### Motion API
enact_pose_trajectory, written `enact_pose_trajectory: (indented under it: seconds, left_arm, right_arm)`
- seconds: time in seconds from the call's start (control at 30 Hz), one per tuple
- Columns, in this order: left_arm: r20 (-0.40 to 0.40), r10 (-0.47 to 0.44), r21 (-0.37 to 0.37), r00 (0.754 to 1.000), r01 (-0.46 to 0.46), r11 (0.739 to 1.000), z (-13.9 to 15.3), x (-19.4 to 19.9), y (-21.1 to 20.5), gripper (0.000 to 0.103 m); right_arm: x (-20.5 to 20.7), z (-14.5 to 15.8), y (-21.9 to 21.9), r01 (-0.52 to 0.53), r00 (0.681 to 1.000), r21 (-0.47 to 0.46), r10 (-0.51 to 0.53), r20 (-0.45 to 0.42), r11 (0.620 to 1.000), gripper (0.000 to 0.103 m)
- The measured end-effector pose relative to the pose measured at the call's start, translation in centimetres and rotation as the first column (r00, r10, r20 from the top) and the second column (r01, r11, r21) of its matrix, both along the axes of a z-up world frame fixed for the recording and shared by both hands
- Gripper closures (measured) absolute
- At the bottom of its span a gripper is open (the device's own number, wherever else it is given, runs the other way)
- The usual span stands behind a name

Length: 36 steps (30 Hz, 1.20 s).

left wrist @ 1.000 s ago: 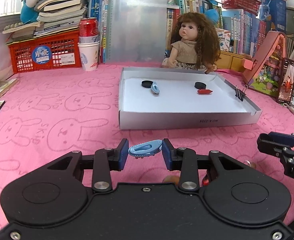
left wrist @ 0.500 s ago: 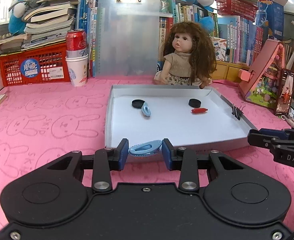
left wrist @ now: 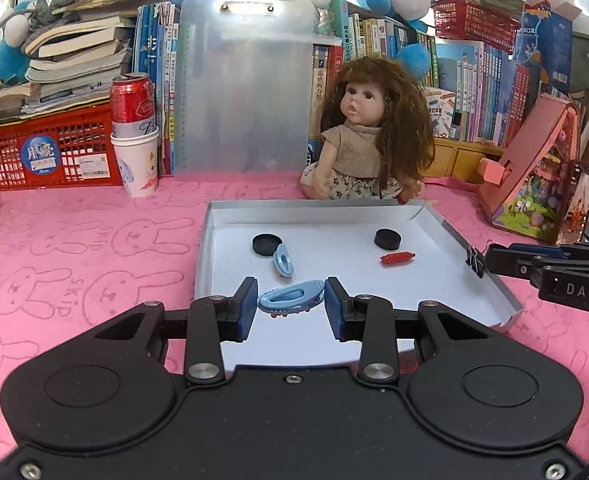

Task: Organize rigid objects
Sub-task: 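Carry the blue clip in the left tool while the right tool carries the lid over the tray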

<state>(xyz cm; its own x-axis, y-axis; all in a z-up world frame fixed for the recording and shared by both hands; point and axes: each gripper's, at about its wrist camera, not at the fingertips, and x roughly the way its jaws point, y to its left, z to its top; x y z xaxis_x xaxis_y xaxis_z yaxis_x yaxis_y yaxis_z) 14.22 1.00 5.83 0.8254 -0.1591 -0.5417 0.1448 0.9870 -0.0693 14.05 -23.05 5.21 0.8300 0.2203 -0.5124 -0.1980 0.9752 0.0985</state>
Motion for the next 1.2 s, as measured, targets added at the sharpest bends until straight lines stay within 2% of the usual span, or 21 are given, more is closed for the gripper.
enact_pose_trajectory:
  seconds: [0.3, 0.5, 0.8, 1.03, 1.2]
  left_arm:
    - [-0.014, -0.006, -0.004, 1.000, 0.006, 1.000, 0.3, 2.3, -0.4, 0.069]
    - [-0.064, -0.012, -0.025, 0.998, 0.011, 1.000, -0.1, 4.6, -0.5, 0.069]
    - [-0.102, -0.029, 0.003, 0.994, 0.030, 1.000, -1.8, 5.5, -0.9, 0.069]
    - [-0.115, -0.006, -0.001, 0.993, 0.006, 1.000, -3.2, 5.9, -0.6, 0.069]
    - [-0.115, 0.002, 0.032, 0.993, 0.001, 0.999, -3.8, 6.1, -0.5, 0.069]
  right_arm:
    - [2.3, 0.7, 1.0, -0.017, 1.000, -0.032, 0.017, -0.002, 0.999, 0.066]
    - [4.5, 0.4, 1.1, -0.031, 0.998, -0.014, 0.030, -0.053, 0.999, 0.066]
    - [5.5, -1.6, 0.7, -0.010, 0.993, 0.012, 0.012, -0.121, 1.000, 0.066]
    - [6.0, -3.2, 0.2, 0.013, 0.987, 0.009, -0.011, -0.162, 1.000, 0.065]
    - [6.1, -3.9, -0.2, 0.025, 0.984, 0.004, -0.023, -0.179, 1.000, 0.065]
